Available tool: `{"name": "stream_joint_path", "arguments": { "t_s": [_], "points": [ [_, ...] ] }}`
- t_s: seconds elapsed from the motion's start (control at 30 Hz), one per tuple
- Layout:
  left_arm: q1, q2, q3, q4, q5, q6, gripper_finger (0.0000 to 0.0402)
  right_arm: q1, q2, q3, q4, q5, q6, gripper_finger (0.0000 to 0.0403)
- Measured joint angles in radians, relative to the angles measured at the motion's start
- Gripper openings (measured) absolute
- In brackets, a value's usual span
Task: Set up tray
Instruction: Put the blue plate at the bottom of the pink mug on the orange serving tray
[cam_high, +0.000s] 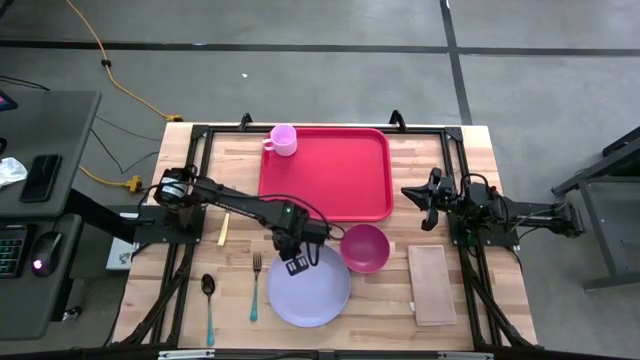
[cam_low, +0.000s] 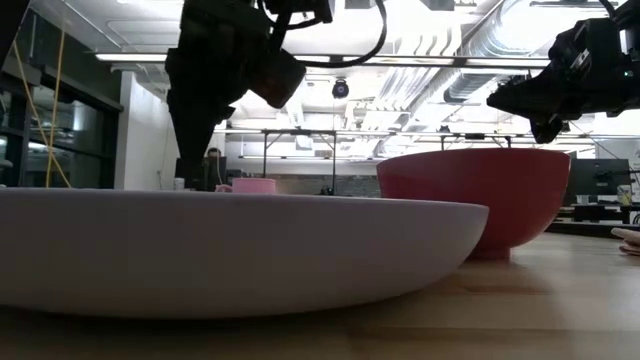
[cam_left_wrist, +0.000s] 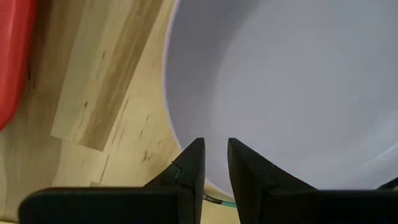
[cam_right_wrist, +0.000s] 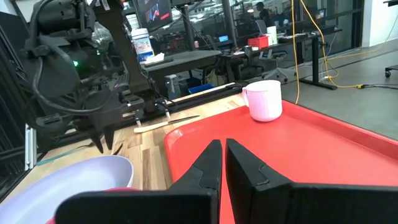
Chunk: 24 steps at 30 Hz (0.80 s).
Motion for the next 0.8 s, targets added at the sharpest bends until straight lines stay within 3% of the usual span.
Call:
{"name": "stream_joint_path", "arguments": {
  "t_s": [0.3, 0.47, 0.8],
  "points": [
    [0.001, 0.0, 0.0, -0.001, -0.018, -0.005, 0.0101, 0.0, 0.0, 0.0, 0.0, 0.0, 0.0, 0.0],
    [0.001, 0.0, 0.0, -0.001, -0.091, -0.028, 0.0101, 0.0, 0.0, 0.0, 0.0, 0.0, 0.0, 0.0],
    [0.001, 0.0, 0.0, -0.001, -0.096, -0.053, 0.0102, 0.0, 0.0, 0.0, 0.0, 0.0, 0.0, 0.0]
  ]
}}
